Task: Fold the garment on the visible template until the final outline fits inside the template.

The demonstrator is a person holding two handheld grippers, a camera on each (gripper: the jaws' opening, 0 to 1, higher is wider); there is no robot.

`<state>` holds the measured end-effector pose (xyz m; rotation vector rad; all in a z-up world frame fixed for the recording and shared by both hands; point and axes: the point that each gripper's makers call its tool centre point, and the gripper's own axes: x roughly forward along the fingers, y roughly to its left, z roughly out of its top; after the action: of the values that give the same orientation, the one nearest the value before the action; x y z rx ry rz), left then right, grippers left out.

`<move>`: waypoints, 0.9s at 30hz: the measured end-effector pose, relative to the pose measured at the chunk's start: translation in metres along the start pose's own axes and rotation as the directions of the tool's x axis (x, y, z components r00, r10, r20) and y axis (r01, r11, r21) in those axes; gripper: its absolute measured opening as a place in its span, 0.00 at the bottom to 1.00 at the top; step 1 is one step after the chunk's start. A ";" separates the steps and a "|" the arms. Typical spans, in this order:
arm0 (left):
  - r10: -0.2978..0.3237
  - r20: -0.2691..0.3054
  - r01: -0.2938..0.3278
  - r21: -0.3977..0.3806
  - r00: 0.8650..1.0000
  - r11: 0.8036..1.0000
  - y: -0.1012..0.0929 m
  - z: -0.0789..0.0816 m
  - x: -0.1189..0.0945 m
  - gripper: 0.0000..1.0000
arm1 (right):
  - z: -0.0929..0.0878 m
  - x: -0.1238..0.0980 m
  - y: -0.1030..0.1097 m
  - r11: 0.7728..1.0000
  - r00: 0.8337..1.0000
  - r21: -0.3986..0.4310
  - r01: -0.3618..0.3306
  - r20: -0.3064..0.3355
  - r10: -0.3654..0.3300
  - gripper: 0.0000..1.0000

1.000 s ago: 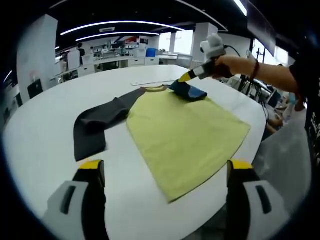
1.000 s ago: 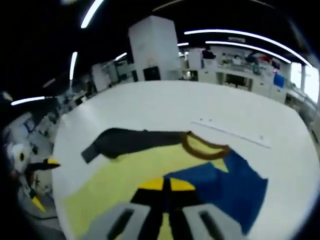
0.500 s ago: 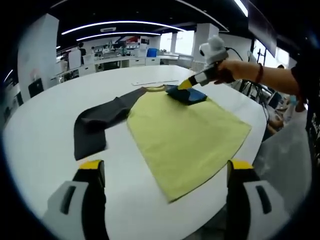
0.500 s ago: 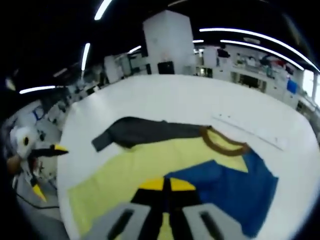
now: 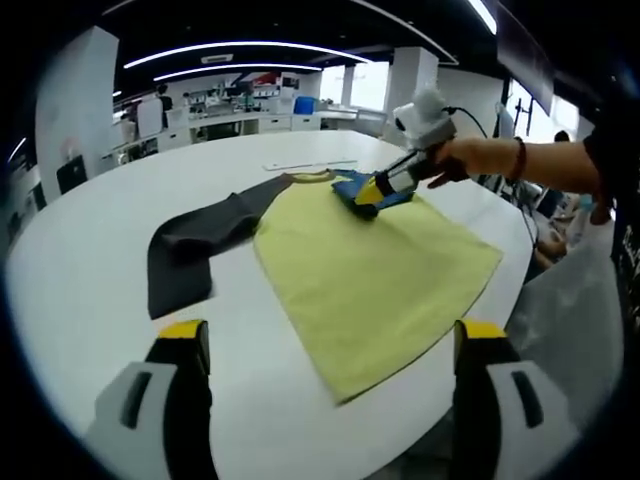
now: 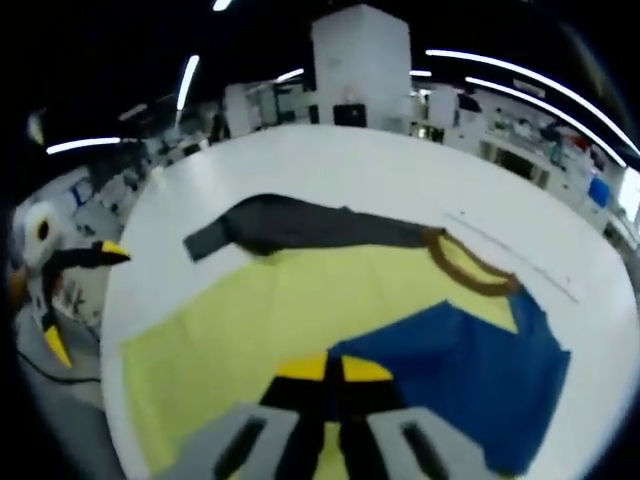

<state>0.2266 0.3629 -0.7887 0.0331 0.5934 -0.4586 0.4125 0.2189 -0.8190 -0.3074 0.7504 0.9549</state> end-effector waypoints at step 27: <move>0.003 0.008 -0.003 0.016 1.000 1.000 -0.015 0.009 0.000 0.99 | -0.030 -0.029 -0.035 0.931 0.983 0.316 0.182 -0.039 -0.179 0.38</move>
<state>0.2250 0.3480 -0.7801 0.0470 0.5816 -0.4606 0.4176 0.1647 -0.8231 -0.0942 0.8560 0.6454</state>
